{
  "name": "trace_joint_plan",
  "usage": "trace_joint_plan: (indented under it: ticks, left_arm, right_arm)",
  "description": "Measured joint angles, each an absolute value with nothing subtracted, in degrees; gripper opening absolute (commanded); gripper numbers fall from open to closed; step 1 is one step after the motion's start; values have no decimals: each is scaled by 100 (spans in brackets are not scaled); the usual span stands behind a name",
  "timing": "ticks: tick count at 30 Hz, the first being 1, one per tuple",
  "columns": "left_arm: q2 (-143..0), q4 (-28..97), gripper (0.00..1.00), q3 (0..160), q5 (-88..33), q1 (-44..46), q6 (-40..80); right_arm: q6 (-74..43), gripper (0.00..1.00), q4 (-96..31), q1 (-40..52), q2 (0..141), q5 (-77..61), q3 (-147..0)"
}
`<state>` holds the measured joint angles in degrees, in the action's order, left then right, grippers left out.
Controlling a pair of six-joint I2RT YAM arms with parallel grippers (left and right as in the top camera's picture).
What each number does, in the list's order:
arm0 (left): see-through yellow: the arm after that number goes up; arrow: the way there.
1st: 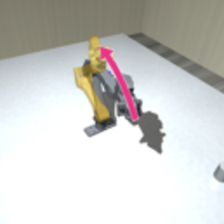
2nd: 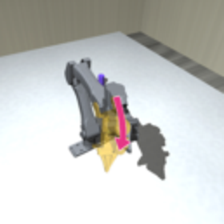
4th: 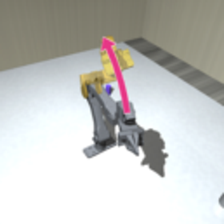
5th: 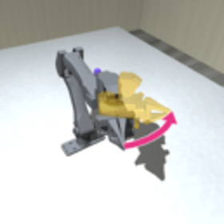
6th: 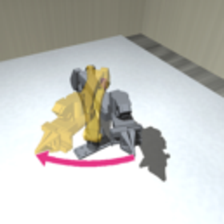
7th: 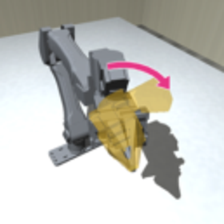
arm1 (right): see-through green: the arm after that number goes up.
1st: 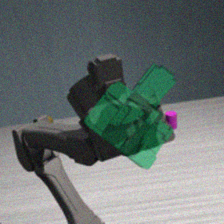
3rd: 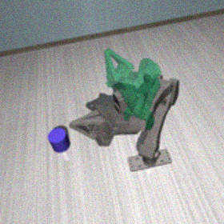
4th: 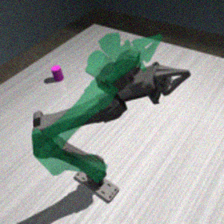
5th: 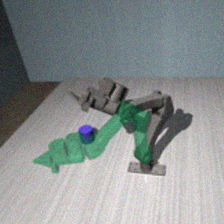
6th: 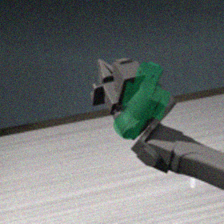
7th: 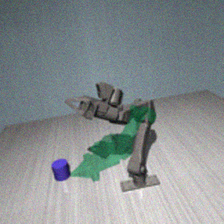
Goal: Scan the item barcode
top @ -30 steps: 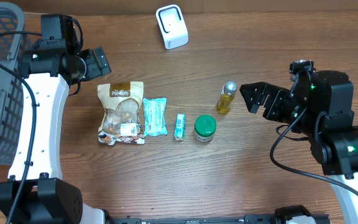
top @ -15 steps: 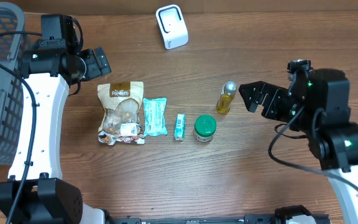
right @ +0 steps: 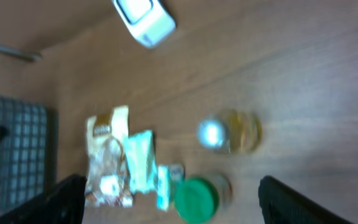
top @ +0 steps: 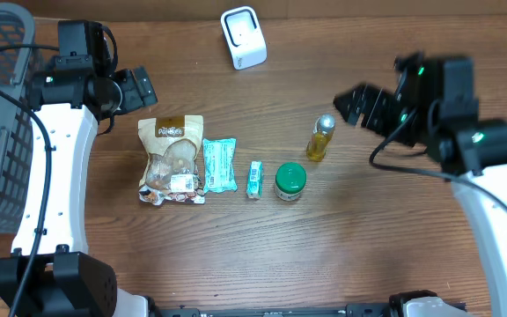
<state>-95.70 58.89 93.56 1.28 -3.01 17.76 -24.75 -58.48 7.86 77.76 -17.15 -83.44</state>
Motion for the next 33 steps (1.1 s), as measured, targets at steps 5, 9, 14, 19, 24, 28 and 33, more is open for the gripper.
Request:
trace_joint_plan:
  ticks: [5,9,14,19,24,28,33]
  left_arm:
    - [-9570,5898,100,9356,132,-301,1776]
    - [-9570,5898,100,9356,130,-298,1776]
    - [-9570,5896,100,9356,130,-301,1776]
    - [-9570,5898,99,9356,130,-301,1776]
    - [-9570,5898,100,9356,130,-298,1776]
    - [-9570,5898,99,9356,130,-301,1776]
    - [-9570,5896,99,9356,132,-301,1776]
  right_arm:
    - [-2530,98,-7341,843,8724,-1304,-10372]
    - [-2528,100,-7546,1048,9450,-1070,-10425]
    - [-2534,100,-7609,1413,9935,-814,-10425]
    - [-2759,100,-7612,1653,10114,-331,-10425]
    - [-3046,100,-7612,1664,10184,5,-10398]
    - [-3135,100,-7544,1664,10186,86,-10276]
    - [-3155,100,-7432,1664,10186,104,-10274]
